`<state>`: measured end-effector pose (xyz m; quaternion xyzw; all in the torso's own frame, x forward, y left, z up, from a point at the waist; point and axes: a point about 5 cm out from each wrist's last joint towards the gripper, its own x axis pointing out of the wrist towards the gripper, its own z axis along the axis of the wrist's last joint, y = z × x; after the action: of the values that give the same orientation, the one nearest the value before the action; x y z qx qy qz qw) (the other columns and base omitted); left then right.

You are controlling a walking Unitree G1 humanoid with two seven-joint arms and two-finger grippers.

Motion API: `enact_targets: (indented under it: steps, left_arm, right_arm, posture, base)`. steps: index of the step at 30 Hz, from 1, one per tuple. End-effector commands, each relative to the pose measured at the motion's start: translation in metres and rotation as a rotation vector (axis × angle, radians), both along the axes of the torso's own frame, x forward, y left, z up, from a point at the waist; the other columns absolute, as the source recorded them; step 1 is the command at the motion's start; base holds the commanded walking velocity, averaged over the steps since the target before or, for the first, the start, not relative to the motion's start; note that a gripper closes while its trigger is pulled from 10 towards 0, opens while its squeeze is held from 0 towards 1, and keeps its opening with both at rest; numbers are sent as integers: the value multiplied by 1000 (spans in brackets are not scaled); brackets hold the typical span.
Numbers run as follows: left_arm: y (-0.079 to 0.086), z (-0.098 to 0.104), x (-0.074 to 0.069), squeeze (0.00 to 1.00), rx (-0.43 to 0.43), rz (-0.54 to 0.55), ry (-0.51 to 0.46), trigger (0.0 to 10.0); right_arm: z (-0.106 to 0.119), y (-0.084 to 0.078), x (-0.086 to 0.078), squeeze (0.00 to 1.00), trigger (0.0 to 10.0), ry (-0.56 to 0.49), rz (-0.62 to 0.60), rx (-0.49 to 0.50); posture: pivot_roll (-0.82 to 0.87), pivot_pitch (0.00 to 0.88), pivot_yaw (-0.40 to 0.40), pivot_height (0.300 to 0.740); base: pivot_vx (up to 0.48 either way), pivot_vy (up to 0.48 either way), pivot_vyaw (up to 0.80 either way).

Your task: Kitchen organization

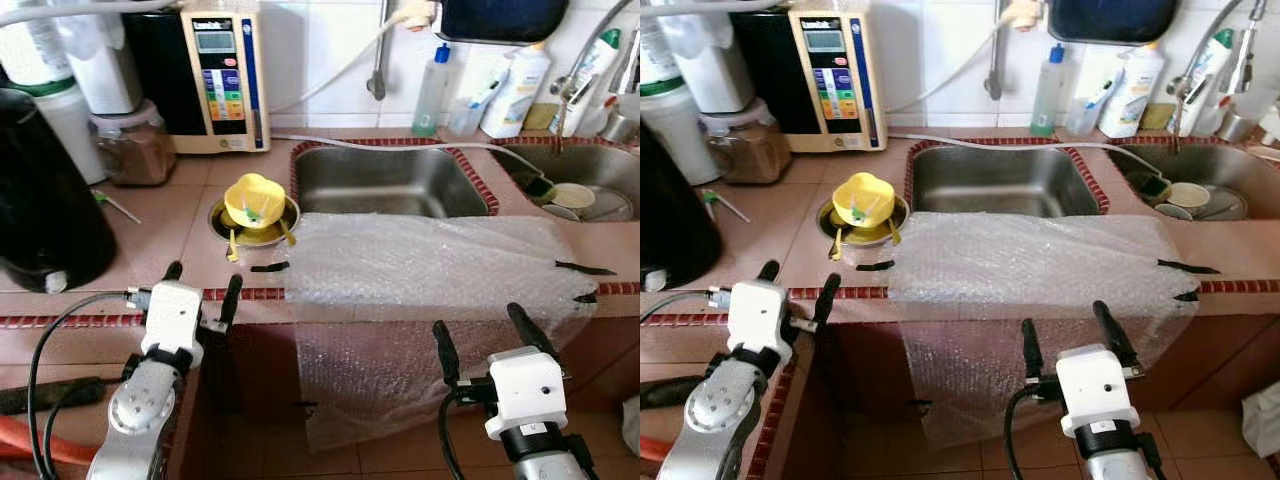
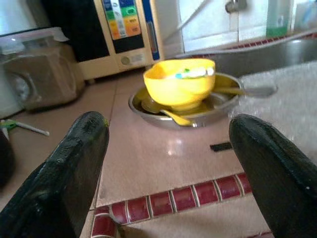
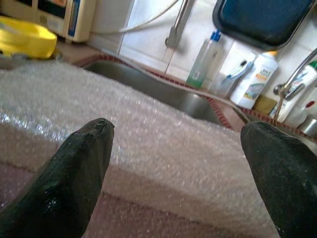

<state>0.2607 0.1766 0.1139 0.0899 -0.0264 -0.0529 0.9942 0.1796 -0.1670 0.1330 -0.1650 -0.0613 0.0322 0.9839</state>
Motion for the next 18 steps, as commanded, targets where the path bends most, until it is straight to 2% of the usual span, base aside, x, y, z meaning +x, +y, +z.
enact_targets:
  steps: [1, 6, 11, 14, 15, 18]
  left_arm:
    - [1, 6, 3, 0, -19, 13, -15, 10000]
    - [-3, 16, 7, 0, -63, -22, -46, 10000]
    - [-3, 14, 1, 0, -60, -27, -26, 10000]
    - [5, 3, -13, 0, -28, -34, 19, 10000]
    - [14, -5, -22, 0, -2, -26, 50, 10000]
    - [28, -23, -35, 0, 41, -8, 115, 10000]
  right_arm:
    - [2, -4, 1, 0, 10000, -2, -7, -2]
    - [7, -7, 2, 0, 10000, -24, -26, 2]
    - [13, -9, -6, 0, 10000, -36, -47, 6]
    - [14, -10, -18, 0, 10000, -22, -76, 34]
    - [11, -12, -26, 0, 10000, -2, -91, 38]
    - [1, -18, -35, 0, 10000, 47, -131, 48]
  posture:
    - [70, 0, -2, 740]
    - [69, 0, 1, 740]
    - [67, 0, 3, 740]
    - [69, 0, 2, 740]
    - [70, 0, 2, 740]
    - [74, 0, 2, 740]
  base:
    - [0, 0, 0]
    - [0, 0, 0]
    - [0, 0, 0]
    - [0, 0, 0]
    - [0, 0, 0]
    - [0, 0, 0]
